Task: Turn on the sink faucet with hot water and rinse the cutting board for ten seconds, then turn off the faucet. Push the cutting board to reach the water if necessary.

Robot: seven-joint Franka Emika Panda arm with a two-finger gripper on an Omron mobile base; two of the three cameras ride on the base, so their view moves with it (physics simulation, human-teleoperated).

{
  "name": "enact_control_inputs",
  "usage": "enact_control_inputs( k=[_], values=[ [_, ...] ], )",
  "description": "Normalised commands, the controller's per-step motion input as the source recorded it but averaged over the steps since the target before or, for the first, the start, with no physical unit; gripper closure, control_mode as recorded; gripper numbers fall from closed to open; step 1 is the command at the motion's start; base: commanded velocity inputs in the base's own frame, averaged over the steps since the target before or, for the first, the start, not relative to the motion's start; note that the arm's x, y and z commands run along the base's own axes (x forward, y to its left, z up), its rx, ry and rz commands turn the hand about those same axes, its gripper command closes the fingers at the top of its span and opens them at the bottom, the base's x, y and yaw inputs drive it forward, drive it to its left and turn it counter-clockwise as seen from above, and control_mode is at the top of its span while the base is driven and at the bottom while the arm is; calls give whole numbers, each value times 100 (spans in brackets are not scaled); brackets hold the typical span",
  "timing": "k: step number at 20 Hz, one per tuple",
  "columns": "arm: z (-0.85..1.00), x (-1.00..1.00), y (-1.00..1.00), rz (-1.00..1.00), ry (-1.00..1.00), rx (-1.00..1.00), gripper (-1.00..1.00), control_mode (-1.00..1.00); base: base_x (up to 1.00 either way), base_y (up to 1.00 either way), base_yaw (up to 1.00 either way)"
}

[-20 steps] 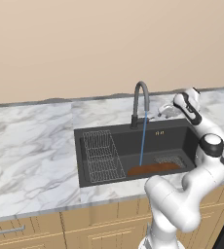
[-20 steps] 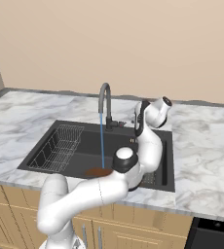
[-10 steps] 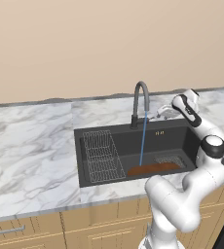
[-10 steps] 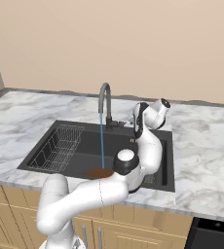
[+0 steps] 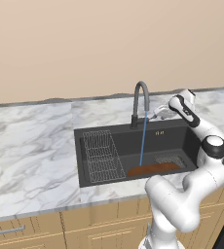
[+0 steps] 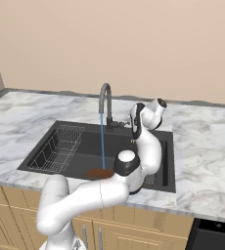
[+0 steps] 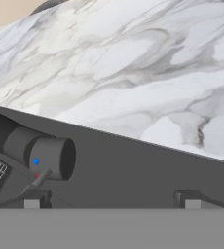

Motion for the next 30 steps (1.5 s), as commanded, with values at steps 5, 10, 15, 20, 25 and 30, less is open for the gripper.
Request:
enact_control_inputs(
  k=[5,10,15,20,25,30],
  values=[
    [0,0,19,0,0,0,-100,-100,0,0,0],
    [0,0,9,0,0,0,-100,-100,0,0,0],
    [-3,0,0,0,0,0,-100,-100,0,0,0],
    [-8,-1,4,0,0,0,-100,-100,0,0,0],
    [-23,0,0,0,0,0,-100,-100,0,0,0],
    [-22,0,0,0,0,0,-100,-100,0,0,0]
  ],
)
